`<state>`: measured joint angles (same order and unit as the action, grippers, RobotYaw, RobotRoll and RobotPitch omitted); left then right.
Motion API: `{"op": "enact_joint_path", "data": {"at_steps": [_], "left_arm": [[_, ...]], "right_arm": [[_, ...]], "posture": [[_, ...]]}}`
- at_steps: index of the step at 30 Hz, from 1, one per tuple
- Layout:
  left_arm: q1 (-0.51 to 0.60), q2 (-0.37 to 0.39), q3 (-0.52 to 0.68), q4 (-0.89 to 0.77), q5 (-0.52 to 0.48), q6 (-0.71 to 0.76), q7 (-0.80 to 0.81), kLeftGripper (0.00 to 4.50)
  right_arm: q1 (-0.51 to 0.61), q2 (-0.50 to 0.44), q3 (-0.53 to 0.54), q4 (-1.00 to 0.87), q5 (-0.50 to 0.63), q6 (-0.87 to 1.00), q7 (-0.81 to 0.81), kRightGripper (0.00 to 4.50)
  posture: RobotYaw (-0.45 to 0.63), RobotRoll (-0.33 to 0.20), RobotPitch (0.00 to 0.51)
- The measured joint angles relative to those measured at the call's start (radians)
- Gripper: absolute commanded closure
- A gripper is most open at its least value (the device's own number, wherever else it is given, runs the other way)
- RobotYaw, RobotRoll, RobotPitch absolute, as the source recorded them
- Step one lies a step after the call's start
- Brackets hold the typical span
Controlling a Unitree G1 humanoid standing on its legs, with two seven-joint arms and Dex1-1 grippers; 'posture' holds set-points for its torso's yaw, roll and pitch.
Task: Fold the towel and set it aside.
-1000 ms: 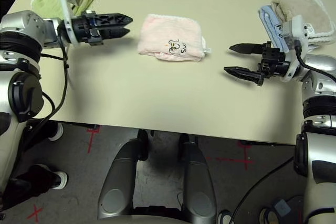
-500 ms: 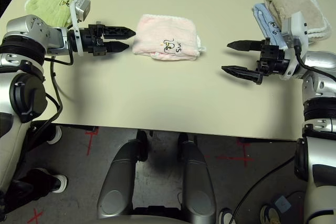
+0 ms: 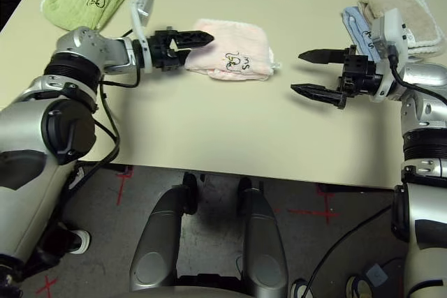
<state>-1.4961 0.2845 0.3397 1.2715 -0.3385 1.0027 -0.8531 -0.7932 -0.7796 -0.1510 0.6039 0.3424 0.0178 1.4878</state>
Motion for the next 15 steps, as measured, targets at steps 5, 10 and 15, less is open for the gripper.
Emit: {"op": "enact_joint_path", "data": {"at_steps": [5, 10, 15], "left_arm": [[-0.014, -0.011, -0.021, 0.0, 0.01, -0.005, -0.019, 2.15], [-0.015, -0.011, -0.042, 0.0, 0.027, -0.026, -0.03, 4.18], [-0.015, -0.007, -0.056, 0.0, 0.041, -0.045, -0.038, 4.48]], "right_arm": [[0.0, 0.01, 0.004, 0.0, -0.001, -0.001, -0.009, 0.0], [0.0, 0.013, 0.007, 0.0, -0.001, -0.001, -0.019, 0.0], [0.0, 0.021, 0.011, -0.025, -0.001, 0.015, -0.033, 0.0]], "posture": [[0.04, 0.0, 0.398], [0.04, 0.0, 0.395], [0.05, 0.0, 0.391]]}}
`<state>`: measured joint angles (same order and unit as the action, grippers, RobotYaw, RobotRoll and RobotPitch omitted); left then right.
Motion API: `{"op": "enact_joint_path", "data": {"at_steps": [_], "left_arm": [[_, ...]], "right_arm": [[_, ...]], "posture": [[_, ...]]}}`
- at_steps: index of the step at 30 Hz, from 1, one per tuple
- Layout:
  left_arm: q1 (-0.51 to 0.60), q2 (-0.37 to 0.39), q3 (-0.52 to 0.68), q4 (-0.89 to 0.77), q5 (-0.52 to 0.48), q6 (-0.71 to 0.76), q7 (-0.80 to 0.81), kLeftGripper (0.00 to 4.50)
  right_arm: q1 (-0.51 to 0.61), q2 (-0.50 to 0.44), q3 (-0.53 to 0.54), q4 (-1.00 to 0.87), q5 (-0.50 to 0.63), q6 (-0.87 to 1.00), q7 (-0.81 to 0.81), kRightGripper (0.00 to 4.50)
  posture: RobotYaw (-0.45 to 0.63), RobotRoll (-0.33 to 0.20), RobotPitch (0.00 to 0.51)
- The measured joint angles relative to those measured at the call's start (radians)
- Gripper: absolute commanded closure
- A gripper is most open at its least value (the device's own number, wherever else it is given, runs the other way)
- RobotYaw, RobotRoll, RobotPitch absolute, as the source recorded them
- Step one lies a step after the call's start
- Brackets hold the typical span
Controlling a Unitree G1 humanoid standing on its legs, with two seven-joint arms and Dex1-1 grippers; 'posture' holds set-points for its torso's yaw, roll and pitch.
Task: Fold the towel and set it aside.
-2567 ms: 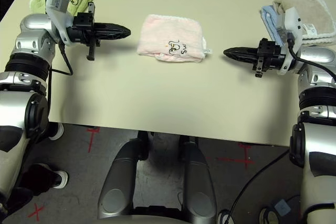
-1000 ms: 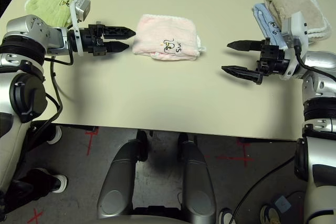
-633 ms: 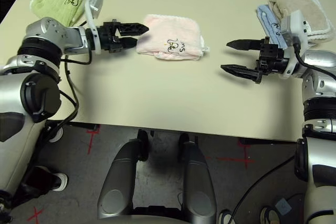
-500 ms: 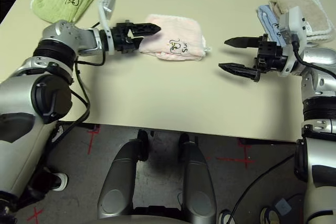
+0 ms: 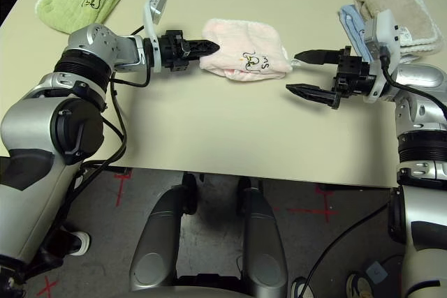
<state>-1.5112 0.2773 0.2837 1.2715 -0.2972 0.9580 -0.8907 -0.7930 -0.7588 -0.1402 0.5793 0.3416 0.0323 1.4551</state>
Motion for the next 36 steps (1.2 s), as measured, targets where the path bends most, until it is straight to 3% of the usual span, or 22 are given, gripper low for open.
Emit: {"op": "enact_joint_path", "data": {"at_steps": [7, 13, 22, 36], "left_arm": [[-0.002, 0.022, 0.038, 0.0, -0.014, -0.016, 0.0, 4.48], [-0.028, 0.101, 0.132, -0.007, -0.081, -0.022, 0.033, 4.48], [0.025, 0.178, 0.164, -0.028, -0.109, -0.026, 0.071, 4.48], [0.016, 0.206, 0.255, -0.039, -0.182, -0.12, 0.167, 4.48]], "right_arm": [[0.001, 0.0, 0.001, -0.044, 0.002, 0.031, -0.02, 0.0], [0.001, 0.004, 0.001, -0.065, 0.014, 0.048, -0.043, 0.0], [-0.045, 0.027, 0.01, 0.015, 0.009, 0.01, -0.048, 0.0], [-0.104, 0.055, 0.005, 0.156, 0.024, -0.057, -0.026, 0.0]], "posture": [[0.05, 0.0, 0.383], [0.06, 0.0, 0.377], [0.08, 0.0, 0.376], [0.1, 0.0, 0.376]]}}
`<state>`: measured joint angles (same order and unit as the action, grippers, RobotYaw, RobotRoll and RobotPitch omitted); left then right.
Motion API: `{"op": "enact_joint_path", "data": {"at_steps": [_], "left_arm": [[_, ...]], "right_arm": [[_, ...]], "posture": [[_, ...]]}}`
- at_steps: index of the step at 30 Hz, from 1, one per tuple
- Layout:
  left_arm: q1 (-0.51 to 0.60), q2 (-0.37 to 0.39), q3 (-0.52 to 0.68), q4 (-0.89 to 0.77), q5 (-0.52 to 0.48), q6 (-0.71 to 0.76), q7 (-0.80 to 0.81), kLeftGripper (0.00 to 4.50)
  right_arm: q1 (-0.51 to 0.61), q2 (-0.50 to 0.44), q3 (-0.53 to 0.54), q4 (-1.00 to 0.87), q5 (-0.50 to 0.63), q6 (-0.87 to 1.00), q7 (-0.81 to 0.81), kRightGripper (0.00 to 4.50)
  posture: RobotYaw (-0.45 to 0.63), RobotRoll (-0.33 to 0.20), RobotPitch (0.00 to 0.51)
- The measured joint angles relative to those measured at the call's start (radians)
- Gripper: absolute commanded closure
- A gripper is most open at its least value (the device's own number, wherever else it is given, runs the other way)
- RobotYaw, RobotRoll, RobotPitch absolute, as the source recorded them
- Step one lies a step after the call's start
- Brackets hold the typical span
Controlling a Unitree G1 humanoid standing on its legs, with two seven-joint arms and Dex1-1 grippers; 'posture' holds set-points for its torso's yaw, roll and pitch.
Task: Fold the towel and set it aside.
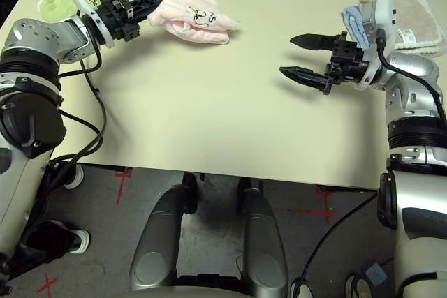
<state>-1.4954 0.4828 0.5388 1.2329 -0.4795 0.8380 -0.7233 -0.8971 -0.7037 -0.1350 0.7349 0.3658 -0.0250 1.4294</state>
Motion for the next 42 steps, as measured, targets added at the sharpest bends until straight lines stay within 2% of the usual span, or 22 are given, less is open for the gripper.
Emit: {"op": "enact_joint_path", "data": {"at_steps": [6, 19, 29, 35, 42], "left_arm": [[-0.064, 0.016, 0.036, 0.0, -0.029, -0.082, 0.022, 4.48], [-0.103, 0.051, 0.098, 0.01, -0.069, -0.193, 0.062, 4.48], [-0.121, 0.052, 0.119, 0.041, -0.082, -0.325, 0.107, 4.48], [-0.123, 0.09, 0.098, 0.043, -0.044, -0.46, 0.15, 4.48], [-0.113, 0.119, 0.122, 0.045, -0.05, -0.522, 0.149, 4.48]], "right_arm": [[0.0, 0.015, 0.0, 0.042, -0.003, -0.039, 0.0, 0.0], [0.0, 0.037, 0.001, 0.05, -0.005, -0.051, -0.008, 0.0], [-0.001, 0.044, 0.003, -0.013, -0.004, 0.0, -0.026, 0.0], [0.001, 0.048, 0.003, -0.081, 0.002, 0.044, -0.051, 0.0], [0.005, 0.056, 0.003, -0.135, 0.007, 0.085, -0.075, 0.0]], "posture": [[0.1, 0.0, 0.377], [0.11, 0.0, 0.383], [0.1, 0.0, 0.385], [0.1, 0.0, 0.39], [0.11, 0.0, 0.391]]}}
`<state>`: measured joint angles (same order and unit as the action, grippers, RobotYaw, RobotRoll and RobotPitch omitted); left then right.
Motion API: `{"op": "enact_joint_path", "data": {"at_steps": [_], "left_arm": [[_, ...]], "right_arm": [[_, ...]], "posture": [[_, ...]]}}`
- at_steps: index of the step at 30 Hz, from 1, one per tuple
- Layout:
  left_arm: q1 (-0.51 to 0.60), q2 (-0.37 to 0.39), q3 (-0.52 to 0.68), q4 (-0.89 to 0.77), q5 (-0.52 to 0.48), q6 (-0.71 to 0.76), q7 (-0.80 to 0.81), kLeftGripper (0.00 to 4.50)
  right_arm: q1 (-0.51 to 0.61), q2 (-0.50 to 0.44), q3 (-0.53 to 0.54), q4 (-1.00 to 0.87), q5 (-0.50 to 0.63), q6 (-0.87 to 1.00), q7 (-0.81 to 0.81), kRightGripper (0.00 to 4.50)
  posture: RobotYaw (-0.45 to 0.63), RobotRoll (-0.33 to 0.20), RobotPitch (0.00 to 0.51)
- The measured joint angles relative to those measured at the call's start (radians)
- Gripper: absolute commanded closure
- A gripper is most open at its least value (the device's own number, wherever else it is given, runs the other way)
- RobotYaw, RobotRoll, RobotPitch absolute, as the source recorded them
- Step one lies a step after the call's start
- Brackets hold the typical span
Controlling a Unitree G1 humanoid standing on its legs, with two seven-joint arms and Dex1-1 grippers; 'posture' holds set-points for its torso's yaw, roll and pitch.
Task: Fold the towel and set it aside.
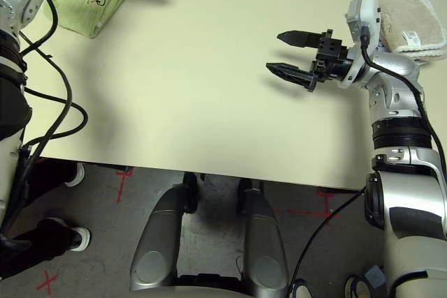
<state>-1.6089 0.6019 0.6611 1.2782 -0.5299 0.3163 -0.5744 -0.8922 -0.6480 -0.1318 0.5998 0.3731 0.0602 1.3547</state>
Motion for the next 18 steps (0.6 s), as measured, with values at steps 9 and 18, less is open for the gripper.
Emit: {"op": "enact_joint_path", "data": {"at_steps": [9, 18], "left_arm": [[-0.042, 0.006, 0.049, 0.001, -0.064, 0.053, -0.037, 4.48], [-0.056, -0.01, 0.067, 0.001, -0.107, 0.163, -0.059, 4.48]], "right_arm": [[0.005, 0.0, 0.001, -0.023, 0.0, 0.021, -0.01, 0.0], [0.006, 0.0, 0.001, -0.026, 0.0, 0.021, -0.011, 0.0]], "posture": [[0.11, 0.0, 0.387], [0.1, 0.0, 0.382]]}}
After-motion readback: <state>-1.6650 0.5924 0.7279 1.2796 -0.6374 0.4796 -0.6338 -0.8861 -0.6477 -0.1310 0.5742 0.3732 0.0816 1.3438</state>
